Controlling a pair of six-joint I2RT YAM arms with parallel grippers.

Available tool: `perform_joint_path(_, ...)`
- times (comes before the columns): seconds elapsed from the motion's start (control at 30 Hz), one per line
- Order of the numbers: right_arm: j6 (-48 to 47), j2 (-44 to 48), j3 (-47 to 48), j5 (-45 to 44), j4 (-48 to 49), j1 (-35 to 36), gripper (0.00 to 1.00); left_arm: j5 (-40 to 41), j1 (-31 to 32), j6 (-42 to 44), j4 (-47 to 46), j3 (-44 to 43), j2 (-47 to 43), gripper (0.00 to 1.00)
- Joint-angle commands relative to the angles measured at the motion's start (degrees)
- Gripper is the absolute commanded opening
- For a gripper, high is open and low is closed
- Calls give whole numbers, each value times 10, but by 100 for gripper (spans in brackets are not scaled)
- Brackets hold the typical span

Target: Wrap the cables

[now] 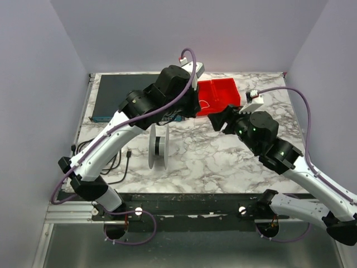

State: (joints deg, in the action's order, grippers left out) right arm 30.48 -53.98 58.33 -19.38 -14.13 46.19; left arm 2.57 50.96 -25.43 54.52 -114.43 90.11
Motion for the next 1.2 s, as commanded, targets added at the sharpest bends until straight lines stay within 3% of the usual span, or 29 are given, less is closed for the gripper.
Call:
perform_joint_path(0.0, -44, 3, -8, -17, 32, 3, 62, 10, -4, 24, 23, 12, -57, 0)
perform_joint_path(0.27, -136, -74, 3, 90, 123, 3, 69, -23, -31, 45, 41, 49, -118, 0)
perform_joint_path(0.43, -138, -110, 4, 133, 185, 3, 75, -58, -42, 50, 35, 76, -139, 0)
perform_joint_path(0.67, -108, -130, -14, 154, 242, 3, 76, -67, -48, 49, 31, 83, -143, 0)
perform_joint_path(0.9, -61, -130, -66, 88, 339, 3, 72, -93, -52, 40, 18, 85, -148, 0)
perform_joint_path(1.07, -32, -147, -71, 72, 391, 4, 60, -110, -73, 23, -9, 137, -169, 0)
perform_joint_path(1.17, -12, -144, -89, 63, 429, 5, 59, -135, -95, 4, -39, 177, -189, 0)
